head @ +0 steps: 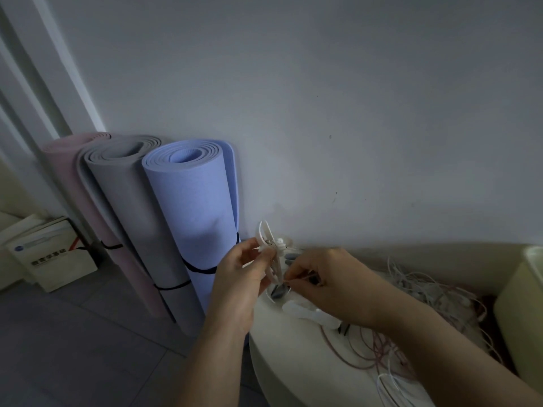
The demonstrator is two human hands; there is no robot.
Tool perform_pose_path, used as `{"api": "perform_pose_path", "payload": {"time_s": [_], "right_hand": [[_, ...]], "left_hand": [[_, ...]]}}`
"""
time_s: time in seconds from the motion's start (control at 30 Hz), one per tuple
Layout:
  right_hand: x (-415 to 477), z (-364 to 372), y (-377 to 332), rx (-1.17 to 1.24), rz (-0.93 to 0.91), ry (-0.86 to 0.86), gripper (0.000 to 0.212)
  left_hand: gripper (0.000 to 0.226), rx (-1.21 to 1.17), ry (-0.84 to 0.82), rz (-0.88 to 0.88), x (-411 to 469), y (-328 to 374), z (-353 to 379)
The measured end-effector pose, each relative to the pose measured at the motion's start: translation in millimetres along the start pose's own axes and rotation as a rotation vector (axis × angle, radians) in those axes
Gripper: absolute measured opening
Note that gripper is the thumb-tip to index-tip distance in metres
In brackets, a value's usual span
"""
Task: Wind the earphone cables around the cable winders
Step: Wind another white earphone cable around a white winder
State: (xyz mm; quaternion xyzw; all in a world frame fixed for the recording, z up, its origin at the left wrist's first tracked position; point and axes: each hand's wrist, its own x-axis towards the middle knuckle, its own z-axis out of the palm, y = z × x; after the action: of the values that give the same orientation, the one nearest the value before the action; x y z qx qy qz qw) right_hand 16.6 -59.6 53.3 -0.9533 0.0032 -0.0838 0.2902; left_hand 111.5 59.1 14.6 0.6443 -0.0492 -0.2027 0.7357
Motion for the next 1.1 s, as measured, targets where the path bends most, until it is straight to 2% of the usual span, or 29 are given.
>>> {"api": "perform_pose_path", "payload": {"time_s": [0.1,0.23,0.4,0.53,0.67,0.83,0.9,1.03,1.1], "right_hand": [[2,-5,3,0.025,0.025,0.145,0.011],[3,-12,13,0.07,0.048,0.395,0.005],[-1,-19,17,0.124,0.047,0.488,0.013],[-1,-21,22,0.204,0.104,0.439,0.015],[-2,-25,29,0.344,0.123,0.384,0.011],[-3,-28,36,0.575,0.123,0.301,0.022],[-3,-29,43,0.722,0.128,0.239,0.024],[1,-24,58,1.146,0.168,0.11,0.041],[3,-17,63,1.299,0.183,0.056,0.04]], "left_hand": [[0.021,0.061,-0.022,0.046,0,-2,1],[0.031,0.209,-0.186,0.072,-1,-4,0],[0.031,0.287,-0.384,0.056,-7,-2,2],[0.023,0.266,-0.505,0.057,-11,2,2],[0.029,0.215,-0.542,0.083,-10,1,1],[0.028,0.216,-0.588,0.095,-11,3,-1],[0.027,0.219,-0.605,0.097,-13,5,-1],[0.028,0.228,-0.647,0.112,-17,7,0],[0.029,0.204,-0.674,0.105,-19,7,2]]}}
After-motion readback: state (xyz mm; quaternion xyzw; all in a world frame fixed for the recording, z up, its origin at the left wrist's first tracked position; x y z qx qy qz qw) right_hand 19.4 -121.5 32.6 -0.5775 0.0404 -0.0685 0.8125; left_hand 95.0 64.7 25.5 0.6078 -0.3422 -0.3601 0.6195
